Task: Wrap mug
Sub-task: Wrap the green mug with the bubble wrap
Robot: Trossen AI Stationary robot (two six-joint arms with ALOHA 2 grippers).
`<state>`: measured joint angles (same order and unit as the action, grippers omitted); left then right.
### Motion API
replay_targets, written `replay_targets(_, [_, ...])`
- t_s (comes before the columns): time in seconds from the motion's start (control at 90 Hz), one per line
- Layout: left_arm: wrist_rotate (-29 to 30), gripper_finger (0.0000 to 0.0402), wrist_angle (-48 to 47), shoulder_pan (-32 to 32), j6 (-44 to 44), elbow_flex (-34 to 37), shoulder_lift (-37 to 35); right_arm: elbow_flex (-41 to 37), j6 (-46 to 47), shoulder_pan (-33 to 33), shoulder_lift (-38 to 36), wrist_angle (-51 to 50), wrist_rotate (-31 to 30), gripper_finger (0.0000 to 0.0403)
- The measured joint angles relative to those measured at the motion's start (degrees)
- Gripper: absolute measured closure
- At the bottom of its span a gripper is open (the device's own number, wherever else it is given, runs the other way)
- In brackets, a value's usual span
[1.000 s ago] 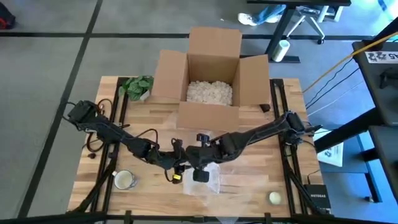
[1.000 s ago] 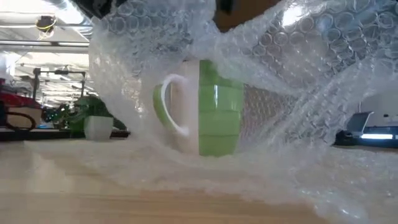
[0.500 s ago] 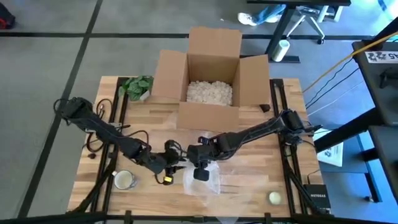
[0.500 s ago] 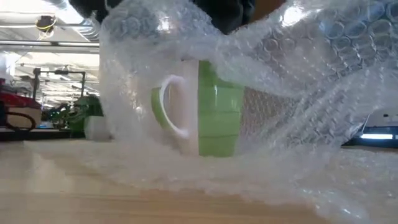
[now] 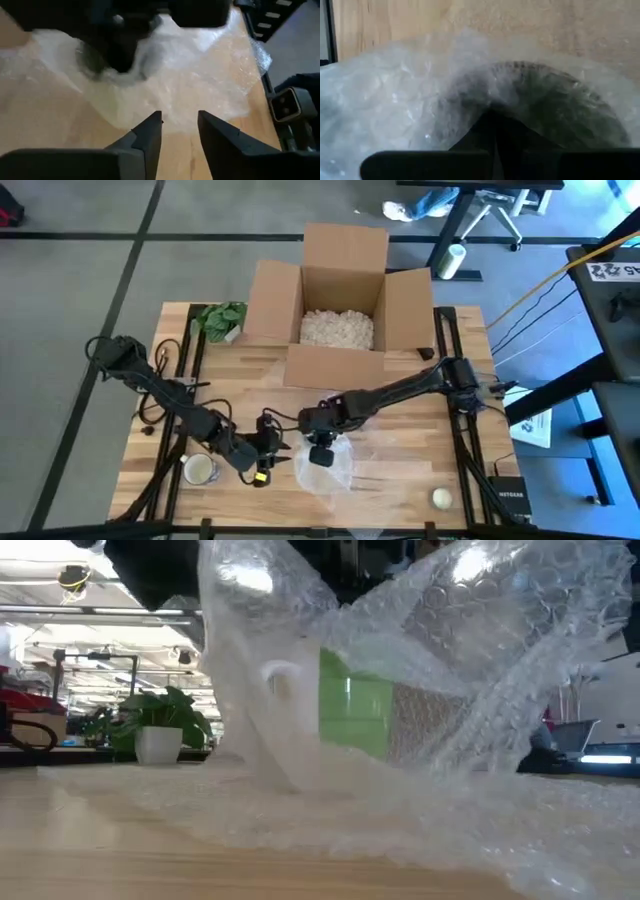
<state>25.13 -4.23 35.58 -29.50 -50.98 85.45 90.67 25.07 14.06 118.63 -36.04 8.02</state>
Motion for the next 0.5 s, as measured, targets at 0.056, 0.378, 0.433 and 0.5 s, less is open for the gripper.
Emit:
replay_targets(0.056, [-1.00, 0.0291, 3.78, 0.02, 1.89, 0.00, 0.79, -0.04, -0.04, -0.16, 0.02, 0.23, 0.00, 0.0403])
replay_targets(0.378, [-7.46, 0.0291, 15.10, -3.87, 7.76, 0.00, 6.36, -0.13, -1.04, -0.26, -0.02, 2.10, 0.56, 0.0403])
replay_targets(0.433, [-7.56, 0.0291, 16.44, -4.59, 9.40, 0.00, 6.60, -0.15, -1.04, -0.26, 0.01, 2.48, 0.59, 0.0403])
replay_targets(0.5, [-7.57, 0.0291, 18.02, -5.53, 11.85, 0.00, 6.60, -0.15, -1.04, -0.22, 0.03, 2.98, 0.59, 0.0403])
